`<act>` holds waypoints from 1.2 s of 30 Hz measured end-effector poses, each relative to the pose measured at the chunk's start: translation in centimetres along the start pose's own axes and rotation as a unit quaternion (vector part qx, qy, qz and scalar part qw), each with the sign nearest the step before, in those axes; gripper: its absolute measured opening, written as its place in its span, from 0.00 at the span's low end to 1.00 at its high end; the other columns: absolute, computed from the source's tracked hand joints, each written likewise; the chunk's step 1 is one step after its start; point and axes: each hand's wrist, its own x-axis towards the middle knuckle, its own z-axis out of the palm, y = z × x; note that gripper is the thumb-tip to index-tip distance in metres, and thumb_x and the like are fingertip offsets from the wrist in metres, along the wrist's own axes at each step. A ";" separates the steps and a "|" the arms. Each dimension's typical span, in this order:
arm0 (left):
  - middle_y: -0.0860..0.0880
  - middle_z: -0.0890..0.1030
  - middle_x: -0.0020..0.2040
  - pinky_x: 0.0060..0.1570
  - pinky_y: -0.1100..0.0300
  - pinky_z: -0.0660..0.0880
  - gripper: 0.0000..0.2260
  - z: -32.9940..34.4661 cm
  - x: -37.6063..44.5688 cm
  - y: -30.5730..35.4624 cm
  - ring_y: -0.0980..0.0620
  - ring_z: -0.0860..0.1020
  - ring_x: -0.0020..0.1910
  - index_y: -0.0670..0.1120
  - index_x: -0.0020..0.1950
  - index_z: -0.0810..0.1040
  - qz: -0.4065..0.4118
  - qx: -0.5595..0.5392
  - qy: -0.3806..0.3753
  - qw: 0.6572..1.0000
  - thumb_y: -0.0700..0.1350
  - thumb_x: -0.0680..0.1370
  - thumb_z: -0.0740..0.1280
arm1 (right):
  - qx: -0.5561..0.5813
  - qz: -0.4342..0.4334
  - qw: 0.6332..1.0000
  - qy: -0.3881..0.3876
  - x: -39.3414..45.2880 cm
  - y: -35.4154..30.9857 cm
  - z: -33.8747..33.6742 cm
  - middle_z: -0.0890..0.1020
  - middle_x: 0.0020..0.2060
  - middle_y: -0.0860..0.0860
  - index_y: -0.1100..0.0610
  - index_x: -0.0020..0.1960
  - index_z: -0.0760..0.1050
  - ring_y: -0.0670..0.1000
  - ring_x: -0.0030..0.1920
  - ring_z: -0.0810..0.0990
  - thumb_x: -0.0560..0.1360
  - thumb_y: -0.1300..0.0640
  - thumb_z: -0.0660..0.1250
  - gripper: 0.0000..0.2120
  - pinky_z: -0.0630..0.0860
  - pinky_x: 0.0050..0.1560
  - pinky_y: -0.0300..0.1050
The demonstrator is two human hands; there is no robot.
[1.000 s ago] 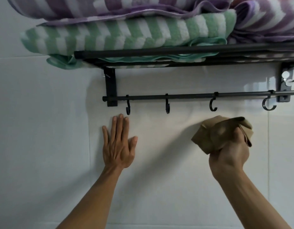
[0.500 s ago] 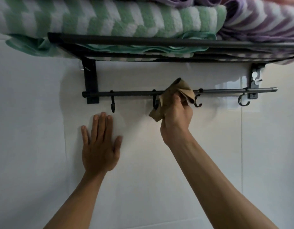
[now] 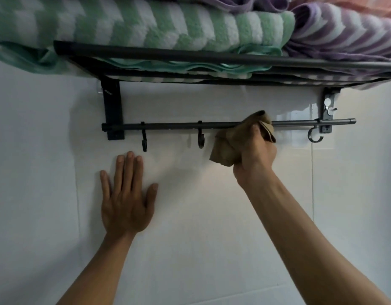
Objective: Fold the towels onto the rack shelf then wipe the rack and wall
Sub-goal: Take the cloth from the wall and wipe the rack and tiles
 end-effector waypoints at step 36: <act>0.43 0.53 0.83 0.77 0.36 0.49 0.33 0.0 0.0 0.2 0.43 0.51 0.82 0.42 0.82 0.54 -0.003 0.012 0.007 1.000 0.59 0.82 0.51 | -0.052 0.039 0.996 -0.058 -0.4 0.2 0.4 0.81 0.32 0.52 0.55 0.43 0.74 0.50 0.29 0.80 0.83 0.53 0.62 0.12 0.78 0.34 0.45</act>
